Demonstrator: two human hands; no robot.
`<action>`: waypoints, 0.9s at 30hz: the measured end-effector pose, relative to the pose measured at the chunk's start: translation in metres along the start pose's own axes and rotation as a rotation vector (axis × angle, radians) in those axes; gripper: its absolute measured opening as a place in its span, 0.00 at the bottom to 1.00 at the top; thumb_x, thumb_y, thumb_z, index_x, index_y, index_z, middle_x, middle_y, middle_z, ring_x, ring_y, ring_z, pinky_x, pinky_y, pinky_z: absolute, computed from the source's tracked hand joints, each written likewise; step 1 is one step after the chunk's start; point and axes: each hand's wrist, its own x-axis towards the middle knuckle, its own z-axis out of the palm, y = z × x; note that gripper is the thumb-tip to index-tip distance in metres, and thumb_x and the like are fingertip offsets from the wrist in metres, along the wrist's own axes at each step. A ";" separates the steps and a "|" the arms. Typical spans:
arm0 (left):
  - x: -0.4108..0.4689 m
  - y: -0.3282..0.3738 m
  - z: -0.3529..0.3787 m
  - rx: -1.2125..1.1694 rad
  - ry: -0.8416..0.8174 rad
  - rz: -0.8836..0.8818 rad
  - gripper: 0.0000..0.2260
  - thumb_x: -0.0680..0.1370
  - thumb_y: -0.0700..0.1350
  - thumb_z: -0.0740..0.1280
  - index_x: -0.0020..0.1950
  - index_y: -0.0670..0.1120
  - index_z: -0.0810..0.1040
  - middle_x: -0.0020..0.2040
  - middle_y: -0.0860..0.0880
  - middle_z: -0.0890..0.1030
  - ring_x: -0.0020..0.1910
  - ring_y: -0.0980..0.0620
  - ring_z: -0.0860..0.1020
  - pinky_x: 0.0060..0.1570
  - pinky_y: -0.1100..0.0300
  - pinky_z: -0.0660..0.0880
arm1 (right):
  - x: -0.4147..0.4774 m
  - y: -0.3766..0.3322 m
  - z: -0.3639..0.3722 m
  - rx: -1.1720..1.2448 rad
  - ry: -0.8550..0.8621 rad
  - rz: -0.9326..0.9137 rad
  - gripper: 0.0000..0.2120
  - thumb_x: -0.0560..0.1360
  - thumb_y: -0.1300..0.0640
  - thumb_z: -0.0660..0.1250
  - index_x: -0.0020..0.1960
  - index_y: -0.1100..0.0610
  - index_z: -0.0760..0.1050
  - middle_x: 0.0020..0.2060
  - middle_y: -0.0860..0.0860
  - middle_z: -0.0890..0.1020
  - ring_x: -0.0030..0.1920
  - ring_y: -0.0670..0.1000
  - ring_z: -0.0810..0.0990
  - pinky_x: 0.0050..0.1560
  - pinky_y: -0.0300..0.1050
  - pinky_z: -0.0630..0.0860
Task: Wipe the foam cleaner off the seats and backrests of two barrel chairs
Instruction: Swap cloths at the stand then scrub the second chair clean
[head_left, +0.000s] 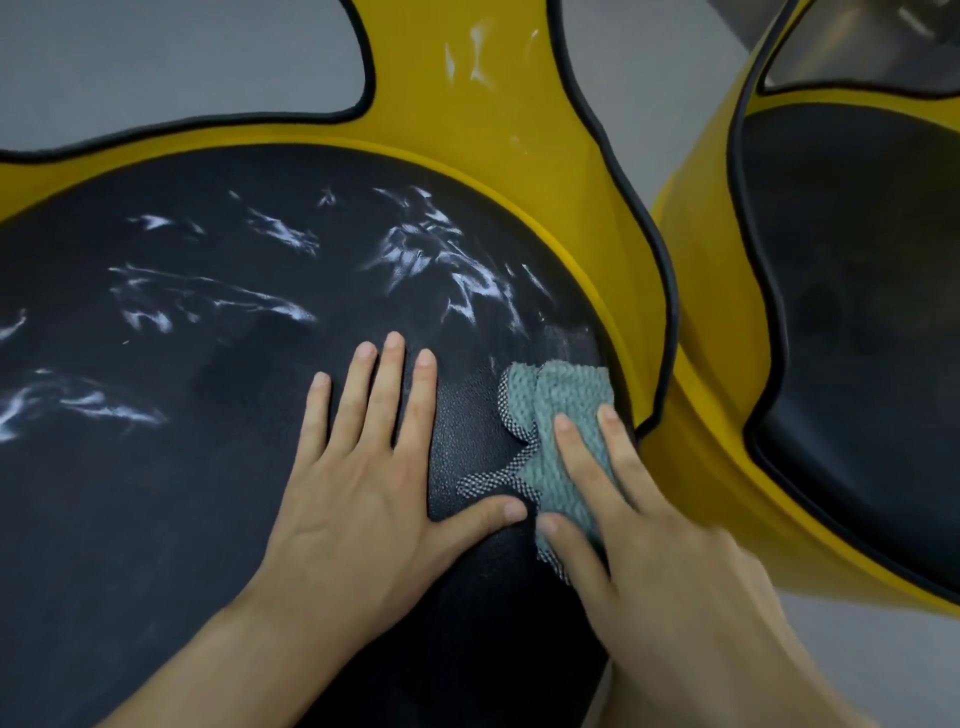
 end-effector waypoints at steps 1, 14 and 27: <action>0.000 0.000 0.000 0.001 0.001 0.002 0.53 0.73 0.81 0.45 0.83 0.43 0.52 0.83 0.42 0.50 0.83 0.44 0.47 0.78 0.40 0.49 | 0.006 0.002 -0.003 0.048 -0.080 0.015 0.31 0.79 0.29 0.41 0.74 0.31 0.26 0.76 0.36 0.31 0.47 0.48 0.83 0.38 0.44 0.78; -0.001 0.001 -0.001 0.000 0.005 0.001 0.52 0.73 0.81 0.44 0.83 0.43 0.51 0.84 0.42 0.50 0.83 0.45 0.47 0.79 0.40 0.49 | 0.008 -0.001 -0.013 0.004 -0.178 -0.010 0.33 0.79 0.30 0.41 0.72 0.34 0.21 0.76 0.38 0.28 0.53 0.51 0.82 0.42 0.45 0.77; 0.000 0.000 0.001 -0.019 0.014 0.004 0.52 0.73 0.81 0.44 0.83 0.43 0.52 0.83 0.42 0.51 0.83 0.44 0.48 0.79 0.39 0.51 | 0.041 -0.001 -0.013 -0.052 -0.059 -0.024 0.33 0.78 0.31 0.38 0.75 0.37 0.24 0.76 0.40 0.28 0.46 0.53 0.82 0.36 0.45 0.72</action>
